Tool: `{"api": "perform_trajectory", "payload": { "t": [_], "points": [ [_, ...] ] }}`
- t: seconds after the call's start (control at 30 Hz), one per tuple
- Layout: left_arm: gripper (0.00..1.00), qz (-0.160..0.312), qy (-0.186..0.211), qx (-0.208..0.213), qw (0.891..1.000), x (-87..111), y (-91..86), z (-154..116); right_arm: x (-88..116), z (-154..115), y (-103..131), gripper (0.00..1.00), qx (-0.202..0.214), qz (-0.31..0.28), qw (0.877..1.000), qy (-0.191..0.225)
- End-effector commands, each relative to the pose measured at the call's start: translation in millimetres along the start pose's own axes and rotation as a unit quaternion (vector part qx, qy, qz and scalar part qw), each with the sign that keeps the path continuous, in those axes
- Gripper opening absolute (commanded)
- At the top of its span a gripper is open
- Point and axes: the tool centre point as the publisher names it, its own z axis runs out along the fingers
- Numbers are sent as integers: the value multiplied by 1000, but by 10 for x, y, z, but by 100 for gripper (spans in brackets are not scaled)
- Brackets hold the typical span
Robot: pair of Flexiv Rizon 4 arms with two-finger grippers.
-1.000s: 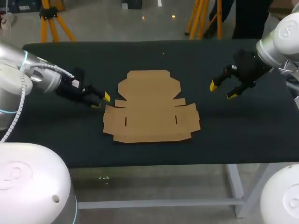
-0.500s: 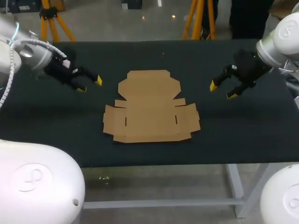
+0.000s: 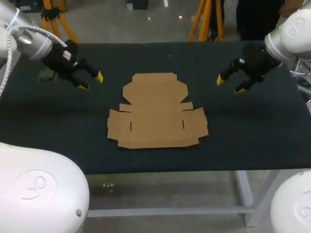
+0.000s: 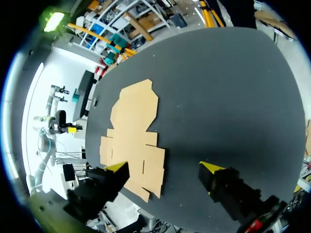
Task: Assemble the packaging by folding the flat box into shape, placing the metal phone stand inside, and closing the box properly
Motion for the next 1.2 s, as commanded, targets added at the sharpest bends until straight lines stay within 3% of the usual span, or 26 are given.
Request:
{"api": "perform_trajectory", "payload": {
  "t": [0.03, 0.07, 0.13, 0.17, 0.2, 0.43, 0.5, 1.07, 1.2],
  "points": [
    [0, -1, -9, -2, 1000, 80, 51, -6, 42, 72, 116, 100, 0, -2, 1000, -4],
    [0, 0, -10, -2, 1000, 93, 68, 8, 45, 89, 144, 93, -4, -1, 1000, -5],
    [0, 6, -11, -9, 1000, 115, 104, 44, 51, 127, 194, 44, -6, -2, 1000, -3],
    [0, 6, -11, -10, 1000, 120, 117, 67, 49, 148, 225, 26, -8, -1, 1000, -3],
    [0, 6, -13, -12, 1000, 124, 125, 86, 49, 163, 245, 2, -9, 0, 1000, -4],
    [0, -4, -16, -21, 1000, 133, 136, 228, 102, 299, 277, 0, -17, -10, 1000, -1],
    [0, -4, 11, -15, 1000, 137, 121, 264, 107, 320, 265, 0, -17, -9, 1000, 0],
    [0, -4, 11, -15, 1000, 137, 121, 264, 107, 320, 265, 0, -17, -9, 1000, 0],
    [0, 13, 2, -21, 1000, 192, 97, 342, 166, 457, 294, 0, -11, -32, 999, -3]
  ]
}}
